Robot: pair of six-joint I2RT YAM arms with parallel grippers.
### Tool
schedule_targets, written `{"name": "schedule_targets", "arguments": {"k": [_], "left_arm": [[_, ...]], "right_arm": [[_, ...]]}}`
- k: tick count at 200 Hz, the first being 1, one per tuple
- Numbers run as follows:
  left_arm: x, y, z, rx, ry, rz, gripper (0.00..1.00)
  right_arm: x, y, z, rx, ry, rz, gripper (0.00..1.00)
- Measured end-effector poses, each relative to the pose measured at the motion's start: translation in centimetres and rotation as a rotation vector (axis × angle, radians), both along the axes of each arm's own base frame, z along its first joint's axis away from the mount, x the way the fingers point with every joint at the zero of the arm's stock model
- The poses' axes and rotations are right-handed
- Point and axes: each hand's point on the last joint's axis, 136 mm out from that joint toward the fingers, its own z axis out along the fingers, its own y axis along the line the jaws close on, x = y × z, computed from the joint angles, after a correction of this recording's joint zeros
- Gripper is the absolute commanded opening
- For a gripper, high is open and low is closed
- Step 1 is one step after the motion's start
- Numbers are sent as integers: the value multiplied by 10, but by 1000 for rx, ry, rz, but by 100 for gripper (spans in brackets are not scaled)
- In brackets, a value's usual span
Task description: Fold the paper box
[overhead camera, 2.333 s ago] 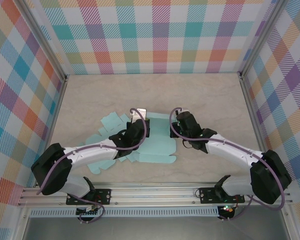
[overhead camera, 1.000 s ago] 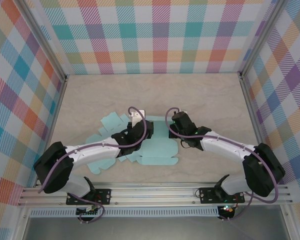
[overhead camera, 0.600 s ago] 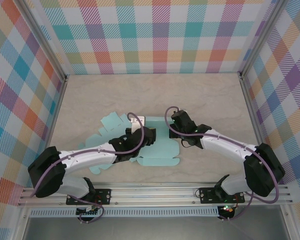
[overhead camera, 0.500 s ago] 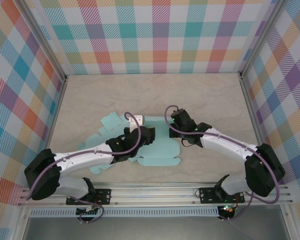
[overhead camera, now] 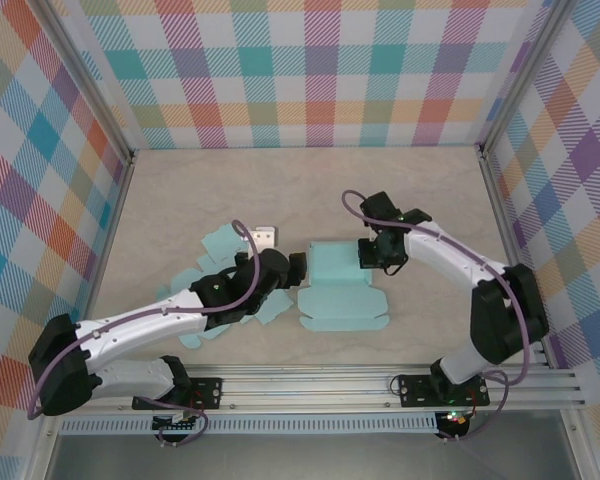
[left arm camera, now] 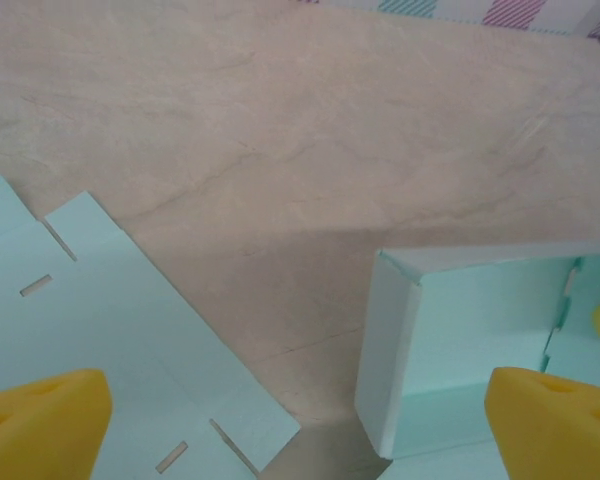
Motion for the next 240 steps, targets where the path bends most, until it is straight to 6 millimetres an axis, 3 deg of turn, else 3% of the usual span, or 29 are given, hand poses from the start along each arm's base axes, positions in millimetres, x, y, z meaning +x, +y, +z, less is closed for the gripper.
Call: {"name": "schedule_targets", "arguments": {"k": [23, 39, 76, 110, 123, 139, 184, 240], "left_arm": [[-1, 4, 6, -4, -8, 5, 97], [-2, 6, 4, 10, 1, 5, 96], [-4, 8, 0, 28, 11, 4, 96], [-3, 9, 0, 29, 11, 8, 95], [-2, 10, 0, 29, 11, 10, 95], [-2, 9, -1, 32, 13, 9, 94], [0, 9, -7, 59, 19, 18, 94], [9, 23, -12, 141, 2, 109, 94]], "right_arm": [[-5, -3, -23, -30, 127, 26, 0], [-2, 0, -24, -27, 167, 42, 0], [4, 2, -30, -57, 227, 64, 12], [1, 1, -56, -94, 305, 74, 12], [1, 1, -56, -93, 309, 75, 10], [1, 1, -56, -94, 309, 80, 0], [2, -1, -57, -128, 285, 75, 0], [5, 0, -60, -342, 173, 39, 0]]}}
